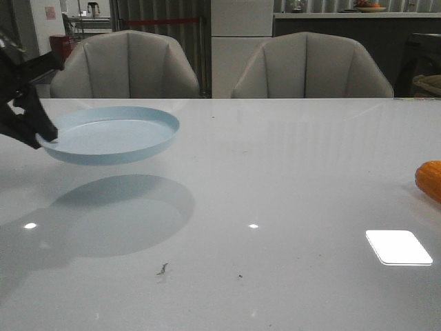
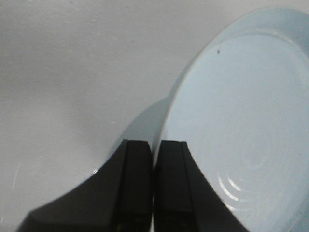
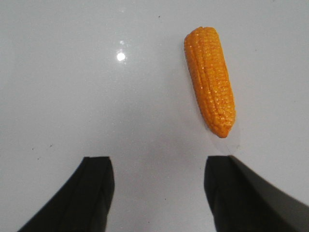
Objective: Place corn on plate with both arms
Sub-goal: 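Carry the plate toward the table center and set it down with the left gripper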
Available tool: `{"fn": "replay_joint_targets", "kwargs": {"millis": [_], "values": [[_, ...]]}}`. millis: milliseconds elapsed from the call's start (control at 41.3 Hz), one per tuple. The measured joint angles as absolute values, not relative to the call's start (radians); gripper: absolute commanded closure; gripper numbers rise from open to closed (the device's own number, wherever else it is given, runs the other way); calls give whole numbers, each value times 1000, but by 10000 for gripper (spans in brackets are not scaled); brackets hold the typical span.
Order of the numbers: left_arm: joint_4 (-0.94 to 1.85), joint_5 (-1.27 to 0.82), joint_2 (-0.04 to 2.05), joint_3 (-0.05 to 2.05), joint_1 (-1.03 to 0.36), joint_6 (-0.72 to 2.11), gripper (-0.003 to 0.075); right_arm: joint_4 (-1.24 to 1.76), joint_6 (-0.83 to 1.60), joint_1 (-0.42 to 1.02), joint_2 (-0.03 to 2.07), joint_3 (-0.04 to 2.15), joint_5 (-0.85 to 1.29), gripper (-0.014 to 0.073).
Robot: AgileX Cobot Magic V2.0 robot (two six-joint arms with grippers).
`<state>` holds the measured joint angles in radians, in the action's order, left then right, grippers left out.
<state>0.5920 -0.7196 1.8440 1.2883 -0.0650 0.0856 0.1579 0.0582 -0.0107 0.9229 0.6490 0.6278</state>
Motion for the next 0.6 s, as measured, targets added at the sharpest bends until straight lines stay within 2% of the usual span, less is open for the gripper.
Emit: {"fn": "replay_joint_targets", "kwargs": {"millis": [339, 605], "values": [[611, -614, 1853, 1288, -286, 86, 627, 177, 58, -11, 923, 649, 628, 74], [615, -593, 1904, 1288, -362, 86, 627, 181, 58, -11, 923, 649, 628, 74]]}}
